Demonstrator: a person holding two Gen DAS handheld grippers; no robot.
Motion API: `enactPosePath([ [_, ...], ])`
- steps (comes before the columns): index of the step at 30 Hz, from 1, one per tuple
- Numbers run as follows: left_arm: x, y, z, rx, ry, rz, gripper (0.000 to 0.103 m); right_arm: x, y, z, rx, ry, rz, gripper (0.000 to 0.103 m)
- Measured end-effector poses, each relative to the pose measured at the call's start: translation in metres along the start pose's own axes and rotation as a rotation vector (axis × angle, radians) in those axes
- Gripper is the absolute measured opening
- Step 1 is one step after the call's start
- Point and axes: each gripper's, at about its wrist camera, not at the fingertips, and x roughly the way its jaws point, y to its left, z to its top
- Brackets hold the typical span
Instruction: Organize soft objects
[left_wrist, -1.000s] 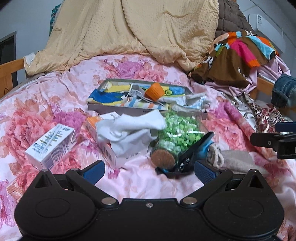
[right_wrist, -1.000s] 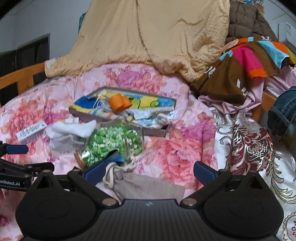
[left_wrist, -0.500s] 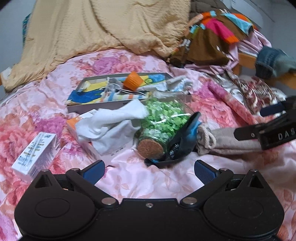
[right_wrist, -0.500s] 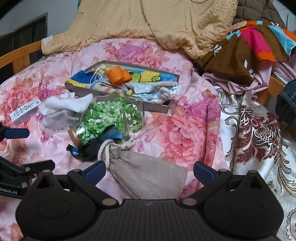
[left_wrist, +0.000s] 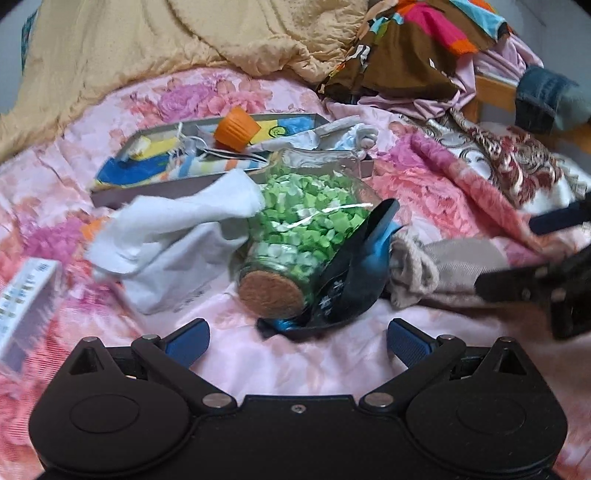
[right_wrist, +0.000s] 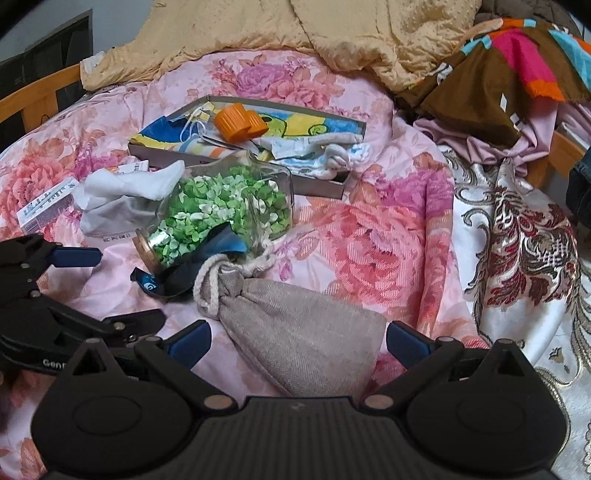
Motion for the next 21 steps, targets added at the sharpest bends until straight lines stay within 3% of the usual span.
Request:
enactPosePath([
  [5,0.011,0.005,0.0,-0.092,0.017,-0.05,0.102,0.005,-0.003,0.0,0.008,0.017,0.003,0.103],
  [11,0.02,0.022,-0.004,-0.31,0.023,-0.122,0.099,0.015,0.0,0.002,-0.028,0.04,-0.014,0.103],
  [21,0.026,0.021,-0.003,-0.504,0.006,-0.161,0.096,0.026,0.008,0.004,-0.07,0.05,-0.011,0.103],
])
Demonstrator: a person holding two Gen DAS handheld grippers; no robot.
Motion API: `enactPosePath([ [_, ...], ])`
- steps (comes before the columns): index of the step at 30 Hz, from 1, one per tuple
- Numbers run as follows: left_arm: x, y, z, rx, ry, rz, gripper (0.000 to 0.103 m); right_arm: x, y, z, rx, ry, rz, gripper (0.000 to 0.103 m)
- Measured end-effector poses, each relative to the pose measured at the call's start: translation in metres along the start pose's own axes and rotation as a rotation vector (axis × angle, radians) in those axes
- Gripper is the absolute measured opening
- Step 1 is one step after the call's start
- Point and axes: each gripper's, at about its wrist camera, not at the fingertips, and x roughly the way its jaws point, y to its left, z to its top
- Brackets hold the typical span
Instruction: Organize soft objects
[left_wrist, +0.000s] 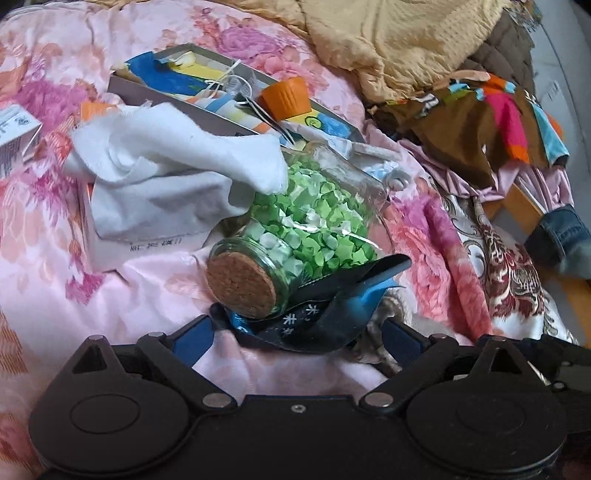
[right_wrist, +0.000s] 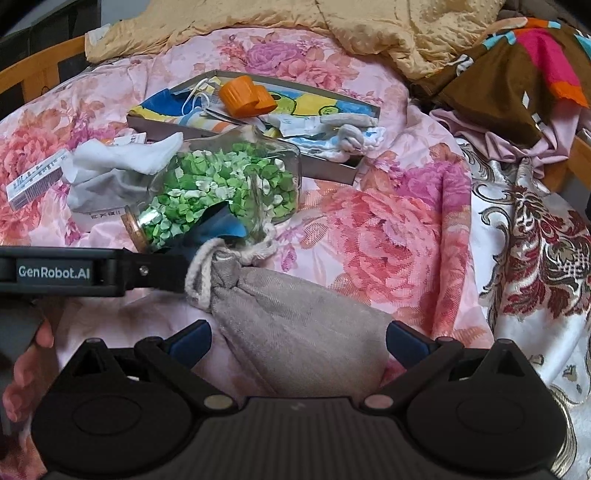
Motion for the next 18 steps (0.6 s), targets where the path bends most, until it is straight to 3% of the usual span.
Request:
enactPosePath([
  [3,0.0,-0.005,-0.001,-0.022,-0.001,0.003,0.094,0.002,0.002,0.001,-0.018,0.0,0.009,0.102],
  [8,0.002,0.001,0.003,-0.156,0.01,-0.011,0.09,0.004,0.006,0.001,-0.051,0.002,0.005,0.099],
  [15,0.011,0.005,0.001,-0.326,0.033,-0.074,0.083,0.007,-0.001,0.0,-0.004,0.028,0.006,0.088],
  [18,0.019,0.005,0.003,-0.369,0.019,-0.057,0.083,0.007,-0.002,0.0,0.002,0.03,0.011,0.086],
])
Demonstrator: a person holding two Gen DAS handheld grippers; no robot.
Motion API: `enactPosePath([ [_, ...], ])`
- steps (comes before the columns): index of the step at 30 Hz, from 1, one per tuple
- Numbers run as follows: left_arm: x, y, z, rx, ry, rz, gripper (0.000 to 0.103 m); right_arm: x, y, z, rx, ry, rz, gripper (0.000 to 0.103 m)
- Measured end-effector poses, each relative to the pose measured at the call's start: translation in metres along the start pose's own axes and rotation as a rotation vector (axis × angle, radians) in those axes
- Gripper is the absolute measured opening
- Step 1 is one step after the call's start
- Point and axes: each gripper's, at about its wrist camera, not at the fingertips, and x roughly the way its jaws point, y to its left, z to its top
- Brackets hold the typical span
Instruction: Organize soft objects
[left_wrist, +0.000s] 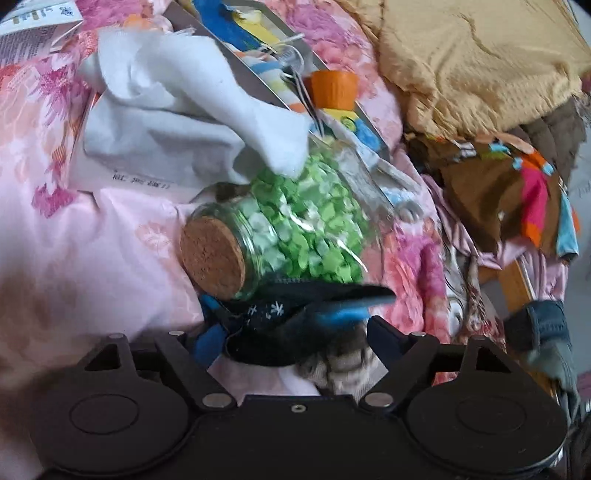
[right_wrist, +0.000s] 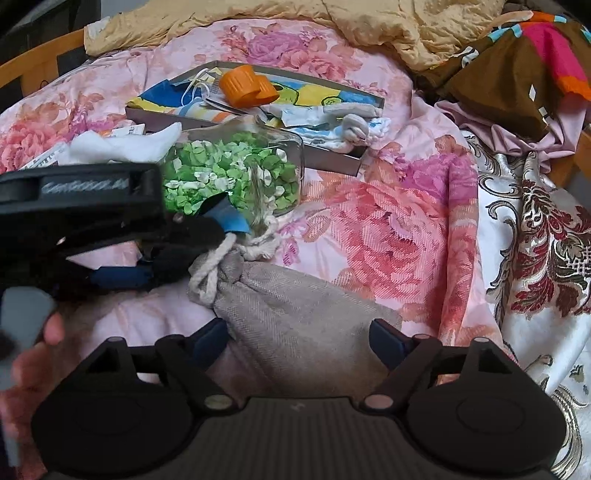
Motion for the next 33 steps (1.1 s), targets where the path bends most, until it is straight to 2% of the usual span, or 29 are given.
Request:
enactPosePath([
  [6,0.007,0.01,0.007,-0.121,-0.007,0.002,0.075,0.002,0.001,-0.001,0.006,0.006,0.015,0.082],
  [7,0.007,0.01,0.007,-0.116,-0.007,0.007,0.072,0.002,0.002,-0.001,0.004,0.005,0.015,0.081],
  [9,0.009,0.009,0.006,-0.11,-0.005,0.039,0.054,0.001,0.003,-0.001,0.005,0.0,0.018,0.076],
  [16,0.009,0.014,0.004,-0.12,-0.016,0.063,0.037,0.002,0.003,-0.001,0.01,0.003,0.037,0.064],
  [20,0.007,0.022,0.004,-0.147,-0.019,0.064,0.021,0.003,0.004,-0.001,0.009,0.009,0.044,0.06],
  [25,0.001,0.043,-0.003,-0.209,-0.038,0.008,0.012,0.008,-0.001,-0.002,0.05,0.015,0.067,0.051],
  [29,-0.006,0.043,-0.009,-0.137,-0.046,0.018,0.008,0.008,-0.008,-0.002,0.113,0.001,0.097,0.037],
  [33,-0.015,0.036,-0.013,-0.047,-0.033,0.045,0.008,0.006,-0.012,-0.001,0.158,-0.018,0.116,0.03],
])
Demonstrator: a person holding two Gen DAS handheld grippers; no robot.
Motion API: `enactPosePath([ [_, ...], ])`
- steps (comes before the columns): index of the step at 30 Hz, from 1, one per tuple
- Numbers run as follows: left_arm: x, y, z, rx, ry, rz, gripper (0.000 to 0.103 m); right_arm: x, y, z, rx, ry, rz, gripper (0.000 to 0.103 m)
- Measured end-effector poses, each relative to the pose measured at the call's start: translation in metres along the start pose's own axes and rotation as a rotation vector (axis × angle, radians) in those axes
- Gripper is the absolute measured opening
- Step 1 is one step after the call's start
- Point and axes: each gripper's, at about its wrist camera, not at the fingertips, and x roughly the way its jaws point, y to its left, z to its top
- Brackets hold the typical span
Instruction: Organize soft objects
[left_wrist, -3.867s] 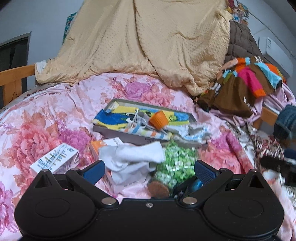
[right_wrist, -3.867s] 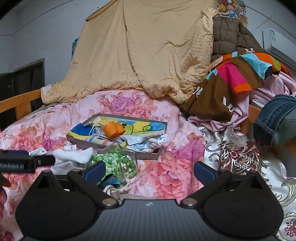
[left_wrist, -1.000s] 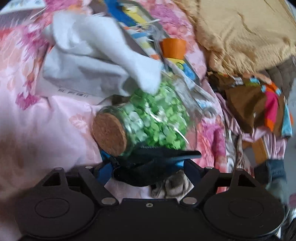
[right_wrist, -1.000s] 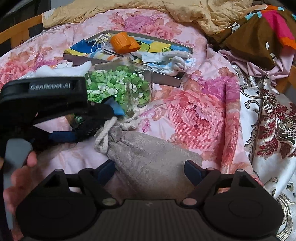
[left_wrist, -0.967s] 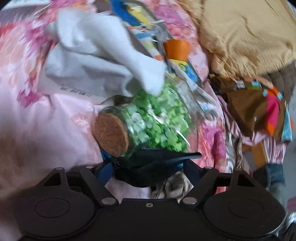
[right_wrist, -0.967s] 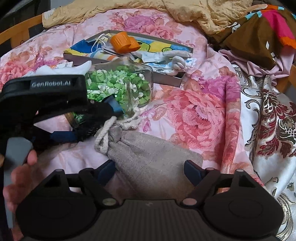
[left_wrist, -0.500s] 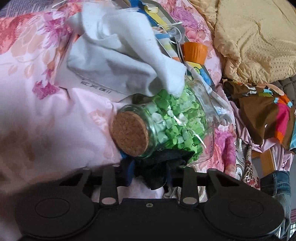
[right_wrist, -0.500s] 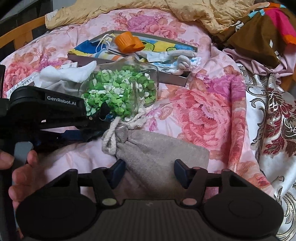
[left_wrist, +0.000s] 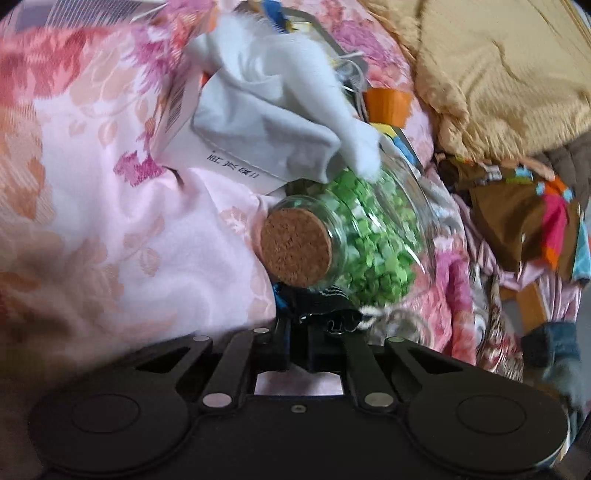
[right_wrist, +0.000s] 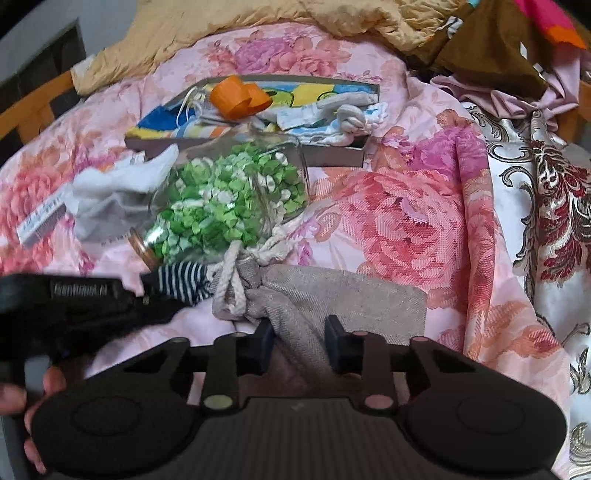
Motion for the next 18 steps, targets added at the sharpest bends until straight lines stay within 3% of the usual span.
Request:
enactPosePath([
  [6,-0.023,-0.007,-0.005,0.183,0.026,0.057,0.007,-0.003,0.002,0.0,0.012,-0.016,0.07,0.025],
  [12,-0.047,-0.008,-0.005,0.3,0.048,0.117,0.007,-0.005,0.006,0.0,0.033,-0.008,0.201,0.024],
  [18,-0.063,-0.014,-0.004,0.39,0.002,0.235,0.007,-0.009,0.007,0.002,0.075,-0.018,0.306,0.024],
])
